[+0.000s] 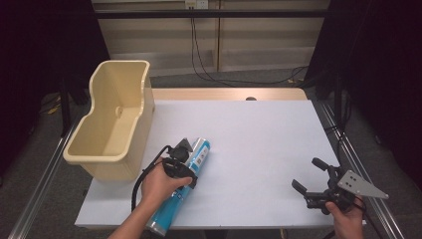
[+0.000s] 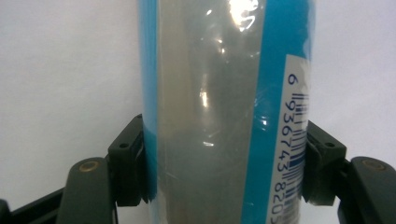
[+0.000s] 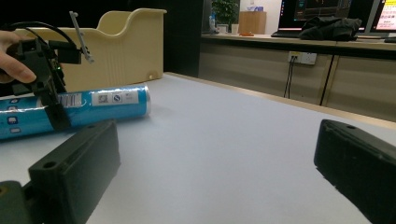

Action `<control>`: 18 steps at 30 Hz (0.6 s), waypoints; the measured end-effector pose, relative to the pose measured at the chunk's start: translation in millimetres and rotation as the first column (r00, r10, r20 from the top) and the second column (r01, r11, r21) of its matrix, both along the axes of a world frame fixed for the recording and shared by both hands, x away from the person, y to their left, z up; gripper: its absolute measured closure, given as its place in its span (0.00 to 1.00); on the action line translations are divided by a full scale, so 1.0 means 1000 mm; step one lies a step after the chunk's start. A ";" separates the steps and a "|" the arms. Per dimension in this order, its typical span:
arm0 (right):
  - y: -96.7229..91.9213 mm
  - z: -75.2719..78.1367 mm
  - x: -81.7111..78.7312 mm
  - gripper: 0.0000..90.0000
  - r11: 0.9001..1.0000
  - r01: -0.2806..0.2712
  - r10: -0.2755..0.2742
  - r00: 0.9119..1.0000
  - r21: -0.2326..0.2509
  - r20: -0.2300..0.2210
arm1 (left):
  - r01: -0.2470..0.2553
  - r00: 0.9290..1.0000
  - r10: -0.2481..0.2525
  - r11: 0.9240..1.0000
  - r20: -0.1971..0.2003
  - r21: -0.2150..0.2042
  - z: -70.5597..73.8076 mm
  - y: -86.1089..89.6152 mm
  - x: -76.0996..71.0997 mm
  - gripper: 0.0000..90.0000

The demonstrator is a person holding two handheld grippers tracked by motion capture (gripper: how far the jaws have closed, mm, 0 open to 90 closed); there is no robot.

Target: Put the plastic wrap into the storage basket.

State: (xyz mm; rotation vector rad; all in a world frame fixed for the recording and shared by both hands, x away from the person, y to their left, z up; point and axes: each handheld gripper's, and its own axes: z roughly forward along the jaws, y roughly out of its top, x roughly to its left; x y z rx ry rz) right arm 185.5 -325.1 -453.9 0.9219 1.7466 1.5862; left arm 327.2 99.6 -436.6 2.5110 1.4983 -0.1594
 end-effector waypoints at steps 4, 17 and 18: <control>0.000 0.001 -0.001 0.00 1.000 -0.003 0.003 1.000 0.000 0.006 | -0.008 1.000 0.008 1.000 -0.003 0.015 0.010 0.004 0.003 0.36; 0.000 0.001 -0.001 0.00 1.000 -0.003 0.003 1.000 0.005 0.004 | -0.016 1.000 0.016 1.000 0.022 -0.016 0.051 0.002 0.014 0.36; 0.000 0.001 -0.001 0.00 1.000 -0.001 0.001 1.000 0.006 0.007 | -0.015 1.000 0.016 1.000 0.027 -0.021 0.054 0.002 0.014 0.36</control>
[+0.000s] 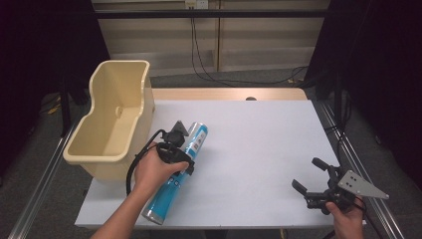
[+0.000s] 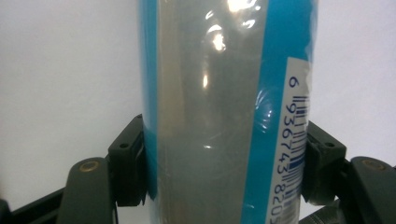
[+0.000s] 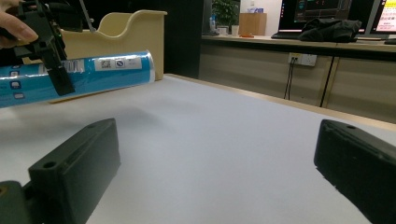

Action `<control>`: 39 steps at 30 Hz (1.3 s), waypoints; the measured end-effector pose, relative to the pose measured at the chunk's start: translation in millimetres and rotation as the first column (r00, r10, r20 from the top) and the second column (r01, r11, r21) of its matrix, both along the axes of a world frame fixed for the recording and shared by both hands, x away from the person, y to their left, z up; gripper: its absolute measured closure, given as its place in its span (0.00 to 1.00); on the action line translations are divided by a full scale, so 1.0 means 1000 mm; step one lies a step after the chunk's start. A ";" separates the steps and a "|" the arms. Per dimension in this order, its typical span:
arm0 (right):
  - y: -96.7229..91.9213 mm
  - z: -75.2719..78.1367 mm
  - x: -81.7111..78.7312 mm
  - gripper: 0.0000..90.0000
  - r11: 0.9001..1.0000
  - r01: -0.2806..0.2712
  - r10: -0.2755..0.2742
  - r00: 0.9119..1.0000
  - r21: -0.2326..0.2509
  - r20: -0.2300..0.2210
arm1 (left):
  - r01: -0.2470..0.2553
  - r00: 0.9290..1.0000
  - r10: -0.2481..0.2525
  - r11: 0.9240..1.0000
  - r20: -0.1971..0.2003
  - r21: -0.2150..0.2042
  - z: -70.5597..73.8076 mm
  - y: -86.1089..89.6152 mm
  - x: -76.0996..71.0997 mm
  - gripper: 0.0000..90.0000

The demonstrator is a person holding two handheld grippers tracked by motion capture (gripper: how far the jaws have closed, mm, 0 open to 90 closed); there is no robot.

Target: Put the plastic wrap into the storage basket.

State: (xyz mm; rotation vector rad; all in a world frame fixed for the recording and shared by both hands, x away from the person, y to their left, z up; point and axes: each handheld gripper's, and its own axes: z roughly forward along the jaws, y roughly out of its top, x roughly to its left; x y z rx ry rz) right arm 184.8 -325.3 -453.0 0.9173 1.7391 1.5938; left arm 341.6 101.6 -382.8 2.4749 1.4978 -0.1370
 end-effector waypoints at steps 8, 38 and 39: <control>0.001 0.000 0.000 0.00 1.000 -0.005 0.005 1.000 -0.007 -0.002 | -0.004 1.000 0.004 1.000 0.012 -0.007 0.020 -0.002 0.006 0.36; 0.001 0.000 0.000 0.00 1.000 -0.002 0.002 1.000 -0.009 0.001 | -0.054 0.996 0.057 0.997 0.069 -0.053 0.078 0.016 0.020 0.36; 0.001 0.000 0.000 0.00 1.000 0.000 0.000 1.000 -0.009 -0.001 | -0.057 0.996 0.061 0.997 0.070 -0.050 0.080 0.016 0.020 0.36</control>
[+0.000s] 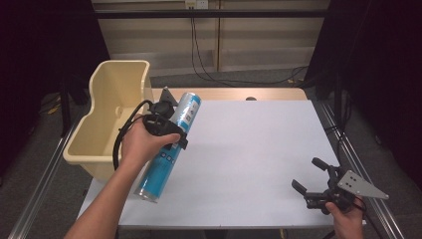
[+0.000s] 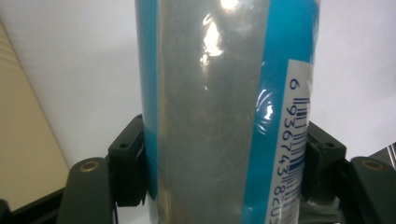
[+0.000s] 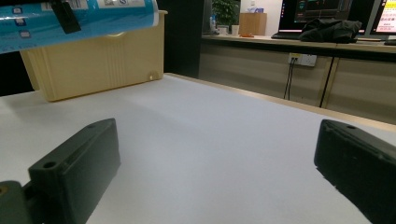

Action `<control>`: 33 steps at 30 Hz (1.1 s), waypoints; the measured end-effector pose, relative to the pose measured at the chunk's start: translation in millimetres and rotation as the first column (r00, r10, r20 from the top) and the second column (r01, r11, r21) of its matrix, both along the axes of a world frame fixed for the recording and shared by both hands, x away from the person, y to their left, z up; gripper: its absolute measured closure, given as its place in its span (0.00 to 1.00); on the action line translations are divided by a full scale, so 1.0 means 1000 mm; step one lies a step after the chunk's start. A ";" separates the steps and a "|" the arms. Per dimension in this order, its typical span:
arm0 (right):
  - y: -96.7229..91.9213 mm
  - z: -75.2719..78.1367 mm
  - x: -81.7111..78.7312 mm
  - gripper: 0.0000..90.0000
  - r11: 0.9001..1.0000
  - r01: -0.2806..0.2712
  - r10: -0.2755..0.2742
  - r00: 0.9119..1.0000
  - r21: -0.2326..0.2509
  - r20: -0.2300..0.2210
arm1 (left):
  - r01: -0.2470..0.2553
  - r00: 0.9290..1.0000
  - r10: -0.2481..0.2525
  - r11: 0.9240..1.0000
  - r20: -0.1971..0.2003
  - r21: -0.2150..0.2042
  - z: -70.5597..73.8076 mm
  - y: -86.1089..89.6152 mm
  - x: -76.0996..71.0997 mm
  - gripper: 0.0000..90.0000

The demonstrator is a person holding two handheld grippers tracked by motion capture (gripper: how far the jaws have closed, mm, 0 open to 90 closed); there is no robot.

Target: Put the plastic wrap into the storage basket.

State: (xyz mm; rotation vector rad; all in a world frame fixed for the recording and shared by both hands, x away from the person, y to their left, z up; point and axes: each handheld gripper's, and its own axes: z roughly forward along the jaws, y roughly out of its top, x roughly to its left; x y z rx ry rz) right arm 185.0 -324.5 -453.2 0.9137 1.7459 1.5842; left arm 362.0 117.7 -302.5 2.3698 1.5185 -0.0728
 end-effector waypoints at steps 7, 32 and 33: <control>-0.001 0.000 0.000 0.00 1.000 -0.002 0.002 1.000 0.001 0.002 | -0.016 1.000 0.016 1.000 0.001 -0.014 0.010 0.007 0.004 0.36; 0.000 0.001 0.000 0.00 1.000 0.001 -0.001 1.000 0.003 0.004 | -0.073 0.997 0.073 0.997 0.006 -0.026 0.043 0.042 0.005 0.36; 0.000 0.001 0.000 0.00 1.000 0.001 -0.001 1.000 0.003 0.006 | -0.078 0.997 0.078 0.996 0.010 -0.033 0.043 0.043 0.005 0.36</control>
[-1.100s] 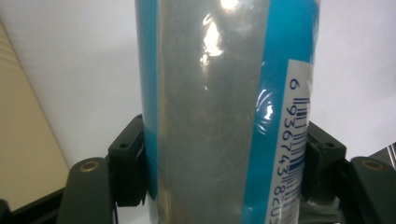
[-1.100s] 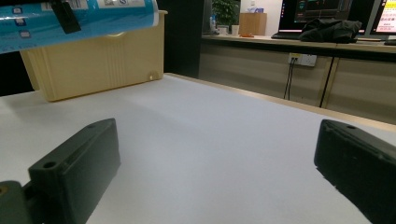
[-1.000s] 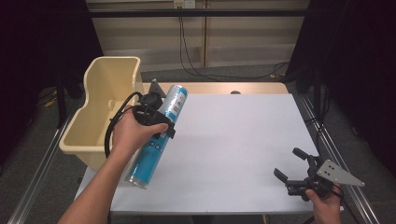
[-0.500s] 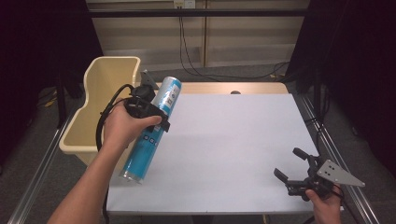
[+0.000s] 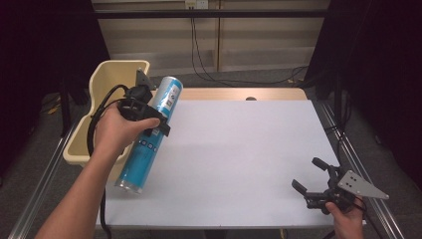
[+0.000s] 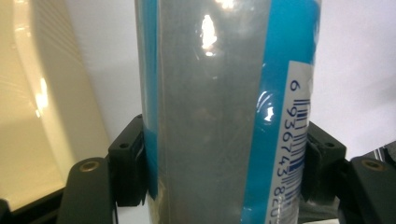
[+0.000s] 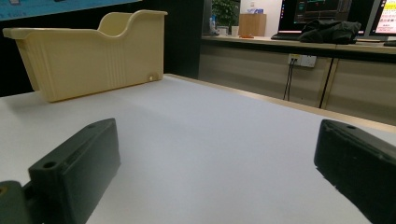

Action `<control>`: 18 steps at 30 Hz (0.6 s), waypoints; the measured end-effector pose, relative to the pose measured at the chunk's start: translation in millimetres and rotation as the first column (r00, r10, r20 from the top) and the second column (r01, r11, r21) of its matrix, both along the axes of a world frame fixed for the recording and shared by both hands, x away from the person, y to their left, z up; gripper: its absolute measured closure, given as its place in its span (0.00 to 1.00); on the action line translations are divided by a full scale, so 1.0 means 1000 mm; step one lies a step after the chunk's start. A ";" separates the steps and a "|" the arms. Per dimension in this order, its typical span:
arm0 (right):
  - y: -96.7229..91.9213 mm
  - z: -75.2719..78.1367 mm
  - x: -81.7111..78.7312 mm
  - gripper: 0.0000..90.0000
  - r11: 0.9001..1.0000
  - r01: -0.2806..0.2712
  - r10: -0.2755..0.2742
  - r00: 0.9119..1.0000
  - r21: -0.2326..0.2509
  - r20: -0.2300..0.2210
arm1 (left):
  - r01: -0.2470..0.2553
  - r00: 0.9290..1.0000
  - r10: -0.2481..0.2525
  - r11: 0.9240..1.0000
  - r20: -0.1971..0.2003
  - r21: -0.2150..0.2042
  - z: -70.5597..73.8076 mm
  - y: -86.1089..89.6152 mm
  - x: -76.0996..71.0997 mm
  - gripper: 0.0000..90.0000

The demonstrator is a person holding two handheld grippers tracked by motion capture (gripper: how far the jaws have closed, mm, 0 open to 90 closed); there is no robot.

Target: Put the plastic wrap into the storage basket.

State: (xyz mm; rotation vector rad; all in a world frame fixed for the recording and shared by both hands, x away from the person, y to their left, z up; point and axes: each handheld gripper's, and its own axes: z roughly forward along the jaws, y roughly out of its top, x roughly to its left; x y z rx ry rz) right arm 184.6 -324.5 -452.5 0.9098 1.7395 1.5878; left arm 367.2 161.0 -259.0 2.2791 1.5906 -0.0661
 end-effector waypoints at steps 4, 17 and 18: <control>-0.001 0.000 0.000 0.00 1.000 0.002 -0.003 1.000 0.003 0.001 | -0.008 1.000 0.008 1.000 0.001 0.011 0.005 0.007 0.000 0.36; 0.001 -0.001 0.000 0.00 1.000 -0.002 0.002 1.000 -0.001 -0.004 | -0.045 0.999 0.045 0.999 0.008 0.019 0.013 0.030 0.000 0.36; 0.001 -0.001 0.000 0.00 1.000 -0.002 0.002 1.000 0.000 -0.004 | -0.050 0.999 0.050 0.999 0.009 0.018 0.013 0.032 0.000 0.36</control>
